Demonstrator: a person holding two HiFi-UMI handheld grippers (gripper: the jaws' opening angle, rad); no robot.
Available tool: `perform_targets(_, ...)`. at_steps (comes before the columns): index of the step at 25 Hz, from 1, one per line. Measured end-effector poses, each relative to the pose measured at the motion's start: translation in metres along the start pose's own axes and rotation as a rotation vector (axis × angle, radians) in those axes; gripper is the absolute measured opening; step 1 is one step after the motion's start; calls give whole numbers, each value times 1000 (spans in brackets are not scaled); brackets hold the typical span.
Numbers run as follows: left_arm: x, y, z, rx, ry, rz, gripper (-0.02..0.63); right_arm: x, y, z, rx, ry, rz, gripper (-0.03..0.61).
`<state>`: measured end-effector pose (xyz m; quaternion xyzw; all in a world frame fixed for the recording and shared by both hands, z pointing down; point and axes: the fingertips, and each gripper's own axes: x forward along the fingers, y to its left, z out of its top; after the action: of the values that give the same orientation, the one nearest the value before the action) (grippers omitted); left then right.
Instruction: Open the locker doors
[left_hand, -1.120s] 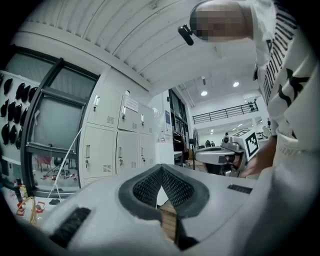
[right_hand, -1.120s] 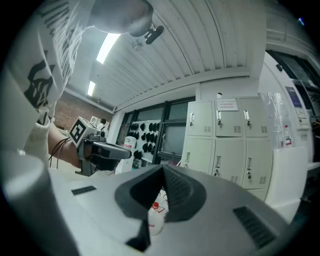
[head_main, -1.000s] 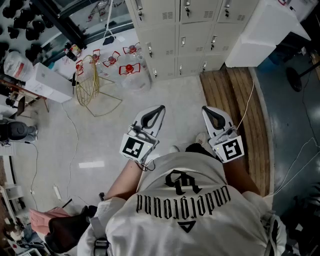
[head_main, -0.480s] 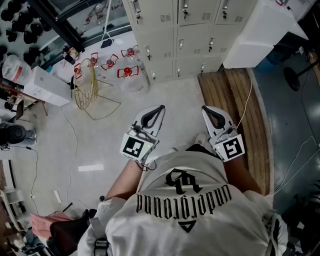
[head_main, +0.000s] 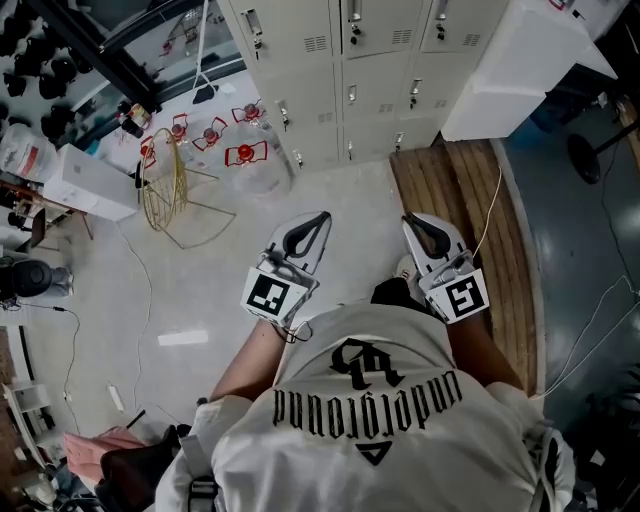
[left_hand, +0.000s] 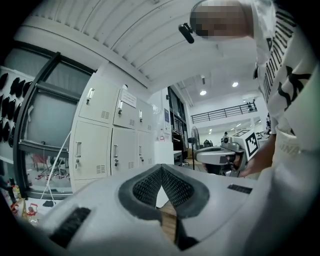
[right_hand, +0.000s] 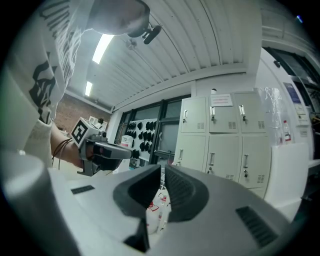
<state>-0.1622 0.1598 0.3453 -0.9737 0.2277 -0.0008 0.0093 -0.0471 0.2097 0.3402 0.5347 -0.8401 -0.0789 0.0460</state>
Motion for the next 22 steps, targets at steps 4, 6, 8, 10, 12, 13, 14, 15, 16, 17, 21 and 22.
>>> perform_targets(4,44,7,-8,34,1,15,6,8,-47,-19,16,-15,17,89)
perform_targets(6,73,10,-11,49,2,20,8,12,-73,-29,37,1,33,114)
perform_targets(8,105,12,-14,54,3,27,8,15,-101,-37,41,1,50,134)
perform_targets(10,138,11,-13,32,13,41,8,16,-132,-44,30,-12,62,155)
perform_targets(12,174,9,-12,40,11,40,8,14,-163,-50,36,-1,75,169)
perform_targets(13,192,6,-12,37,13,38,8,11,-179,-54,45,5,79,173)
perform_targets(14,211,2,-11,32,17,34,8,8,-194,-57,54,9,82,177)
perform_targets(15,230,-3,-10,29,20,29,8,4,-209,-60,60,12,84,181)
perform_targets(16,248,-9,-9,28,22,22,8,0,-224,-63,63,11,85,183)
perform_targets(17,264,-14,-9,30,23,16,8,-4,-238,-66,66,11,85,186)
perform_targets(21,317,-27,-19,81,18,-12,8,-17,-288,-82,69,26,89,193)
perform_targets(22,327,-30,-22,88,22,-21,8,-19,-298,-86,75,32,88,193)
